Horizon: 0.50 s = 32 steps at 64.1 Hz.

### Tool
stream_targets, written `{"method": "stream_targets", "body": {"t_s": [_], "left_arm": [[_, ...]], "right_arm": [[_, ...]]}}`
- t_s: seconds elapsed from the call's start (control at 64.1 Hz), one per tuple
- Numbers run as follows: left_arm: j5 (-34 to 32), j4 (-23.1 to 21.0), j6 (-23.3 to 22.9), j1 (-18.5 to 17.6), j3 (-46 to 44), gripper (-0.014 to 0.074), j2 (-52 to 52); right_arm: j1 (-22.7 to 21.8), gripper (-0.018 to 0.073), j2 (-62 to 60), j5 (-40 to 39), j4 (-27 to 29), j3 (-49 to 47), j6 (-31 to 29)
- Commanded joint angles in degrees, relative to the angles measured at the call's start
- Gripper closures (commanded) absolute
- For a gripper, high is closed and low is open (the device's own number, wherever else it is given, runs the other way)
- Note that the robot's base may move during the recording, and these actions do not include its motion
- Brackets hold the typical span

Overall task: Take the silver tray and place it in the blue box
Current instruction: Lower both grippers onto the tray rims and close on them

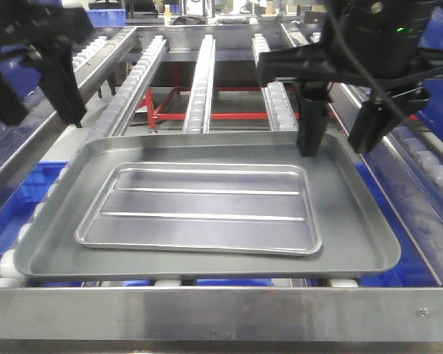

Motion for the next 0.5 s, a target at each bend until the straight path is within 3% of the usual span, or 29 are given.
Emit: {"method": "stream_targets", "body": {"t_s": [0.0, 0.203, 0.484], "left_arm": [[1.5, 1.23, -4.39, -1.27, -5.35, 0.0272, 1.54], [1.67, 1.03, -4.39, -4.17, -9.63, 0.0272, 7.34], [-0.59, 2.31, -4.77, -4.21, -10.58, 0.0272, 12.08]], "right_arm": [[0.07, 0.0124, -1.25, -2.24, -1.43, -1.95, 0.69], [0.07, 0.0124, 0.57, -3.33, -1.36, -1.95, 1.27], [0.07, 0.0124, 3.89, -5.1, -0.93, -1.95, 1.89]]}}
